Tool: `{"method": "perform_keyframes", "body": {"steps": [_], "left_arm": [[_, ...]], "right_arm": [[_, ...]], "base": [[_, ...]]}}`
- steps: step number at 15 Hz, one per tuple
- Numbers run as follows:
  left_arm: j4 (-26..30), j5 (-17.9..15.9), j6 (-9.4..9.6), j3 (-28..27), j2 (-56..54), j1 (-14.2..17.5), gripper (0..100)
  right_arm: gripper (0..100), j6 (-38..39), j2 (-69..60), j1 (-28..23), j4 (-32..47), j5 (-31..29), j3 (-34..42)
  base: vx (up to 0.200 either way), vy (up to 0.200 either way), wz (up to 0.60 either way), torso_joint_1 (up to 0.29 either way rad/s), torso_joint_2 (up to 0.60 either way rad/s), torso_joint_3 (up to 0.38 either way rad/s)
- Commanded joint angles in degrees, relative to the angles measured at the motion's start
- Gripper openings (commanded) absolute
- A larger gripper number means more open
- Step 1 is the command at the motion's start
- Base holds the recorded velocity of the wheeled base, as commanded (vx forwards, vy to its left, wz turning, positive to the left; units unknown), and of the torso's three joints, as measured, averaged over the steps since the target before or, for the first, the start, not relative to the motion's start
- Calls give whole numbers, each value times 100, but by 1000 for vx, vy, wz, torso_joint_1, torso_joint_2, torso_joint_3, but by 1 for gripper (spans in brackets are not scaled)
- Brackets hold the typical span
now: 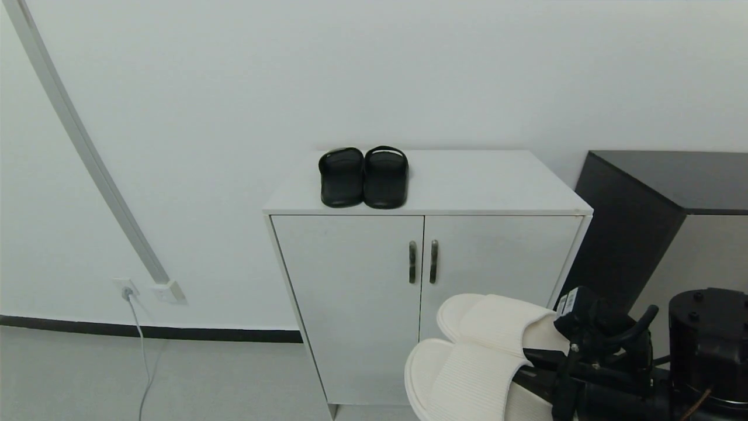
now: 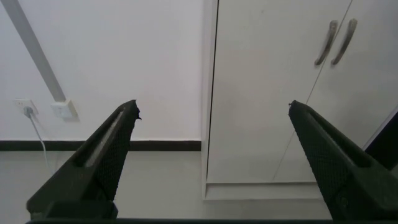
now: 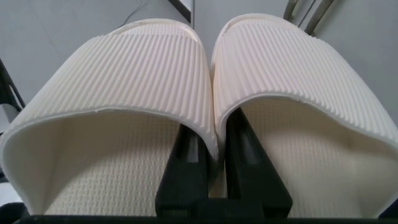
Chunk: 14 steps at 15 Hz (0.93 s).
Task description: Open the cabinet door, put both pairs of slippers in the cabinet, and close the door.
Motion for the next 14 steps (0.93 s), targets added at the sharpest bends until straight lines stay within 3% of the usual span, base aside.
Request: {"method": "perform_keyframes", "body": {"steps": [1,14], "left_arm": [[0,4,-4,-2,8,1,100],[0,-5,-4,-2,8,1,100]], "right_arm": [[0,-24,201,-28,-237,1,145],[0,-6,298,-19,-422,10,216]], "base": [[0,0,0,-193,505,310],[0,0,0,-142,478,335]]}}
